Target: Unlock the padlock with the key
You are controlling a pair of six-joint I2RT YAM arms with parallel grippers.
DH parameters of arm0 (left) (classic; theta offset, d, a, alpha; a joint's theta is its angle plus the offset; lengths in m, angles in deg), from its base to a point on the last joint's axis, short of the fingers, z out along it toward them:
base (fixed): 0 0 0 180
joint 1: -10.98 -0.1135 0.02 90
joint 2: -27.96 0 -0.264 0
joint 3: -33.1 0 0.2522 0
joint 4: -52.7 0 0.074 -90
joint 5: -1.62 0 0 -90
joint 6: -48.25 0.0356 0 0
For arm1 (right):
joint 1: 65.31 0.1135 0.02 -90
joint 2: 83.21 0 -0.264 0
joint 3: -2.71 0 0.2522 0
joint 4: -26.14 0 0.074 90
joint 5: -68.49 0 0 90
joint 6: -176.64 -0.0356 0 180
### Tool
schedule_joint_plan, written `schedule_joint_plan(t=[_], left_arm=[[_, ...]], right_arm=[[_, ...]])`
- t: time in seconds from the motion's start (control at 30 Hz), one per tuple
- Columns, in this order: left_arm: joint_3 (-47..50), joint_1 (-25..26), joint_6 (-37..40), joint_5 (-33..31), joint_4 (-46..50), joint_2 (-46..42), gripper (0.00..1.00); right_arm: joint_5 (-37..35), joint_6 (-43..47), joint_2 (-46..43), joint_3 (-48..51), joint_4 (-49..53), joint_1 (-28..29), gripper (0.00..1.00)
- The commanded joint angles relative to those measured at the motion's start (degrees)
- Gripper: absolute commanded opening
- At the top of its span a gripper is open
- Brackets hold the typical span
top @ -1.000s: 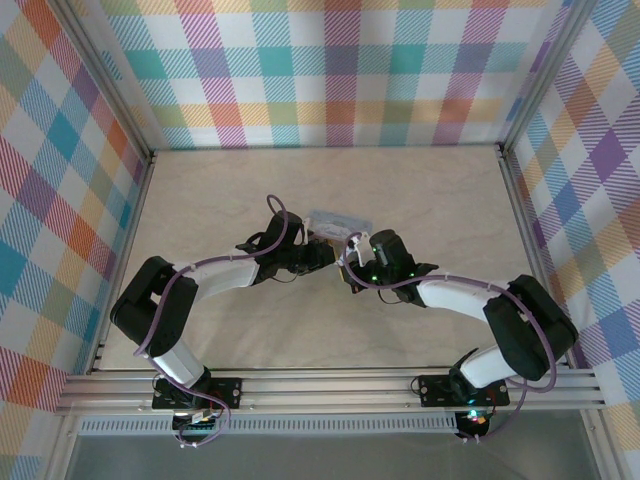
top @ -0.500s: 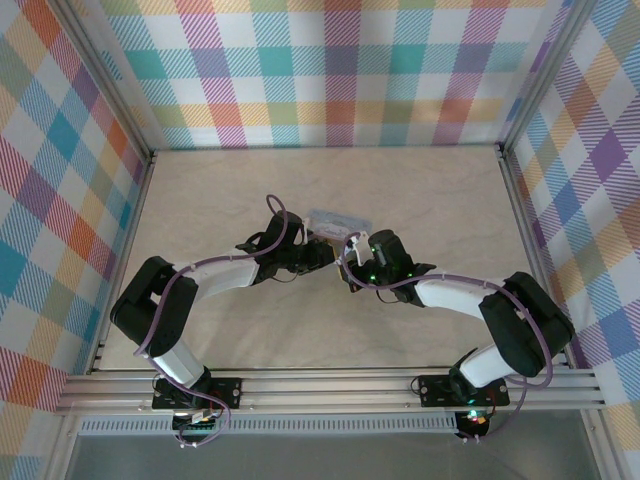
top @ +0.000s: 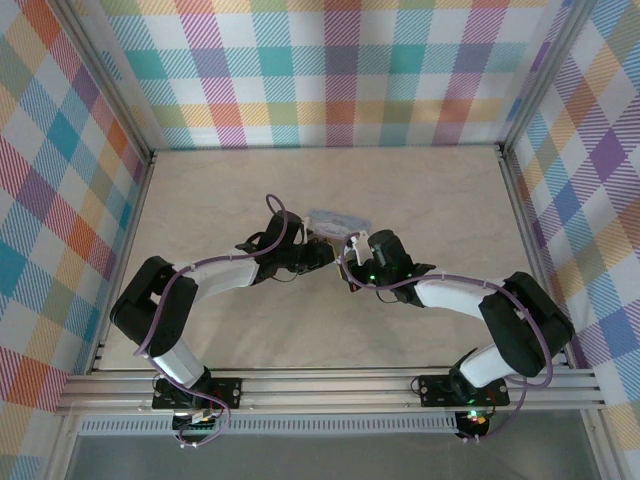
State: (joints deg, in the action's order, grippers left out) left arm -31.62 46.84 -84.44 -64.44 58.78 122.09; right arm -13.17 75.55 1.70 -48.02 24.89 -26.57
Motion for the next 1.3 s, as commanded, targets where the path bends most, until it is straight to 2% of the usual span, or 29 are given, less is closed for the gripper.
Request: schedule_joint_plan(t=[0.0,0.57,1.27], left_arm=[[-1.1,0.8,0.2,2.6,-1.5,-0.5,0.22],[-1.2,0.9,-0.1,3.0,-1.4,-0.5,0.22],[-1.3,0.8,0.0,2.9,-1.6,0.0,0.22]], right_arm=[[-0.6,1.1,-0.7,-1.0,-8.4,0.5,0.02],[-0.3,2.6,0.0,-2.4,-11.3,0.5,0.02],[4.9,-1.5,0.6,-4.1,-11.5,-0.3,0.02]])
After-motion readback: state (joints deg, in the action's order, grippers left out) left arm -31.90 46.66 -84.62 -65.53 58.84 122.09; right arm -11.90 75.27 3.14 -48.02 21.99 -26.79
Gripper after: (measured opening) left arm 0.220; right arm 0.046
